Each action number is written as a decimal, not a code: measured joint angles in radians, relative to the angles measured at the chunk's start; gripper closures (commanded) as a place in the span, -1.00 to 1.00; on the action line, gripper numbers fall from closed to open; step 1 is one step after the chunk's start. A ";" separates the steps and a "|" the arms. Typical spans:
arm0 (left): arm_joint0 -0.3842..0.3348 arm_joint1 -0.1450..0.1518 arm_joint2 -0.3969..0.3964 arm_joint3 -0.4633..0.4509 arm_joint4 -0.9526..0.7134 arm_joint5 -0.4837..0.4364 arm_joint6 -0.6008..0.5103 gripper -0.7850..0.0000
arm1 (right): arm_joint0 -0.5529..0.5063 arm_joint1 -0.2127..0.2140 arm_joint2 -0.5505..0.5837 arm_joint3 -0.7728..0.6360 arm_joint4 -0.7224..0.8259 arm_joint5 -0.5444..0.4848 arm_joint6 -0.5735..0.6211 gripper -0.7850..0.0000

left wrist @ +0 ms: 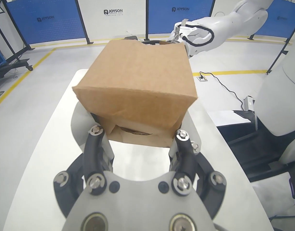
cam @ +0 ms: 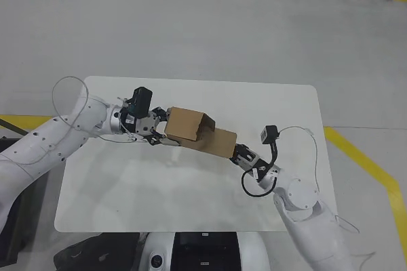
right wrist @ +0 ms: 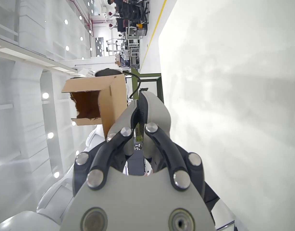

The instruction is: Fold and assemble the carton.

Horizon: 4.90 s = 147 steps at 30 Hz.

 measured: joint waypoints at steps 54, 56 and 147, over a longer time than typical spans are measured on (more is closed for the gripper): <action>0.002 -0.029 0.000 0.111 0.121 0.000 0.000 -0.04 | -0.006 0.014 -0.010 -0.084 -0.056 0.064 -0.019 0.58; 0.001 -0.031 0.000 0.115 0.126 0.000 0.000 -0.04 | 0.007 0.012 -0.029 -0.081 -0.079 0.072 -0.018 1.00; 0.012 0.032 -0.018 -0.013 -0.108 0.000 0.000 0.07 | 0.078 0.002 -0.046 0.132 0.214 -0.068 0.000 1.00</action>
